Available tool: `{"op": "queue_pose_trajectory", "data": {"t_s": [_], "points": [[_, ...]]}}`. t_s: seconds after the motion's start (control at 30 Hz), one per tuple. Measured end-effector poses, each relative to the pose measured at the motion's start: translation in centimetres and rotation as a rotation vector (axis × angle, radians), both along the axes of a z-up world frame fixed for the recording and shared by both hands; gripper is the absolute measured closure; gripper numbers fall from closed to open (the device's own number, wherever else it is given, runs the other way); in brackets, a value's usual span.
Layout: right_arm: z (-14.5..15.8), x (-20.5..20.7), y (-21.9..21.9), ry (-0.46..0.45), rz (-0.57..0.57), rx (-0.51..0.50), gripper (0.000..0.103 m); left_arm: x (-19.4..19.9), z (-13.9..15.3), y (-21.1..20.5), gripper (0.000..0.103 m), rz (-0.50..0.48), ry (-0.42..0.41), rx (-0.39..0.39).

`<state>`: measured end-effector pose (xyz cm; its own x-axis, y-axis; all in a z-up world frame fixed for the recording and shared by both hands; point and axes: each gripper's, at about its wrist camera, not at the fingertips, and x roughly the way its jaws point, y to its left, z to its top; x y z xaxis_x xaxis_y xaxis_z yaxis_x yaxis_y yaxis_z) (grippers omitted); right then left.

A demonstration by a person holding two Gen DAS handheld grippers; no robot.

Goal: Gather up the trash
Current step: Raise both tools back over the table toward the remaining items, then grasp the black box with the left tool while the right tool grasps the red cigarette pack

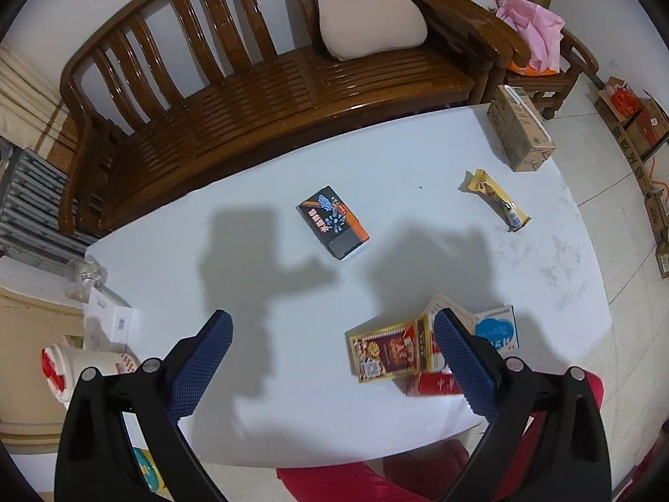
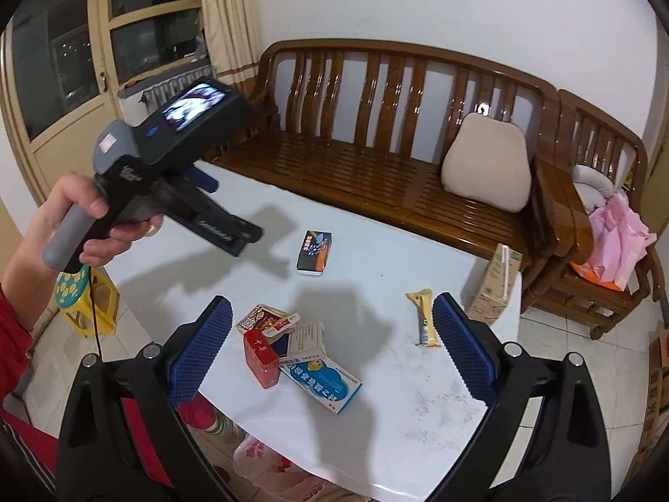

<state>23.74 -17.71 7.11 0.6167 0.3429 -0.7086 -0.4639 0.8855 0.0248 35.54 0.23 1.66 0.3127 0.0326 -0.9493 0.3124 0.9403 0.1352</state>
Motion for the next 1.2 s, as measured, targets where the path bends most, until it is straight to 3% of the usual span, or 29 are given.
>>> {"op": "queue_pose_trajectory", "data": {"t_s": [0.17,0.3,0.8,1.2], "points": [[-1.3,1.6,0.7,0.030,0.034,-0.017,0.009,2.6,-1.8,-0.2,0.009,0.033,0.035,-0.042],[-2.3,2.6,1.2,0.057,0.061,-0.028,0.009,4.4,-3.7,-0.4,0.009,0.050,0.062,-0.033],[-9.6,3.6,5.3,0.186,0.276,-0.084,0.009,10.1,-11.2,0.6,0.009,0.150,0.189,-0.069],[-14.9,4.3,8.4,0.308,0.445,-0.109,0.009,12.8,-15.0,0.4,0.009,0.192,0.220,-0.069]]}}
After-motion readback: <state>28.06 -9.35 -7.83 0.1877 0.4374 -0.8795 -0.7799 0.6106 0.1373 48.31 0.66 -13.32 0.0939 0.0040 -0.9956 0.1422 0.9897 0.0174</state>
